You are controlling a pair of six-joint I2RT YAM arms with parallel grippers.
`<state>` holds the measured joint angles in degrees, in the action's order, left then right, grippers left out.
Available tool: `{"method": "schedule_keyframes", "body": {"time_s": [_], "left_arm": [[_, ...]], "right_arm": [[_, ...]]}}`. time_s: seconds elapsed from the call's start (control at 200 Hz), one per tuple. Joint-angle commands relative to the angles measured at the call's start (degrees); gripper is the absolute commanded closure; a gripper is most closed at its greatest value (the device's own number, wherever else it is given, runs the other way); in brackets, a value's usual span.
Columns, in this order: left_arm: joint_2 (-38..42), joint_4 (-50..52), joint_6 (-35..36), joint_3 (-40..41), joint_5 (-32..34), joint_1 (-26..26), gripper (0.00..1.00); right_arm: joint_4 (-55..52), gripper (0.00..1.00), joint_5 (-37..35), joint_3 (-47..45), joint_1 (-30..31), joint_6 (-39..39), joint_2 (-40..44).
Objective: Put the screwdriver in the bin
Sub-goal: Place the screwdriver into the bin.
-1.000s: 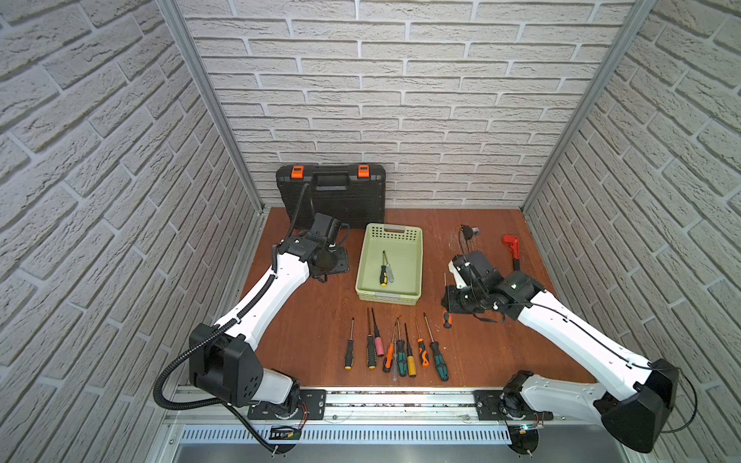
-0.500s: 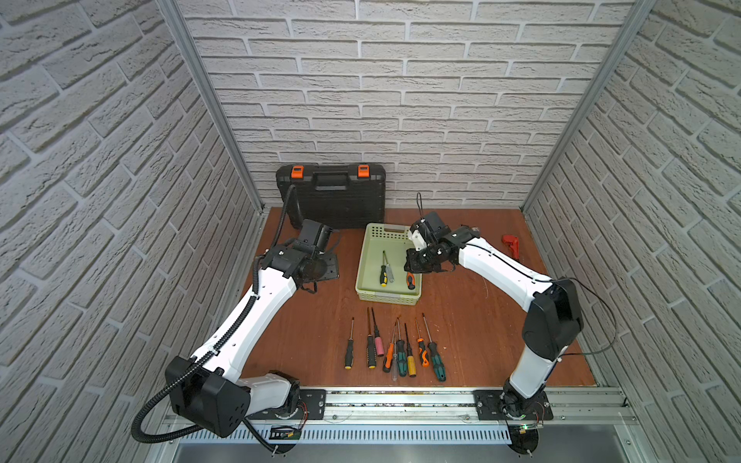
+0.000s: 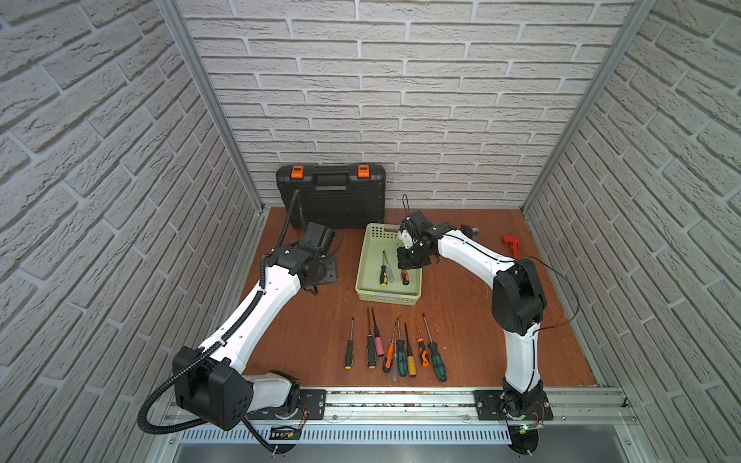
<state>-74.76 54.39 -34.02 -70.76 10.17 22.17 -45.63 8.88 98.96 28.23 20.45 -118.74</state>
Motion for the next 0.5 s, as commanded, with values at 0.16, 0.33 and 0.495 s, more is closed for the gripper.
{"method": "schedule_keyframes", "body": {"time_s": [0.16,0.33,0.495], "left_arm": [[0.67,0.54,1.16,-1.05,1.95,-0.19,0.4],[0.76,1.56,1.07,-1.02,2.73,-0.27,0.4],[1.27,2.25,0.89,-1.44,2.92,-0.2,0.4]], "right_arm": [[1.32,0.95,-1.89,1.0,-0.02,-0.93,-2.31],[1.32,0.94,-2.67,1.9,0.69,-1.29,-4.22],[2.24,0.91,-2.69,1.25,0.69,-1.0,-4.84]]}}
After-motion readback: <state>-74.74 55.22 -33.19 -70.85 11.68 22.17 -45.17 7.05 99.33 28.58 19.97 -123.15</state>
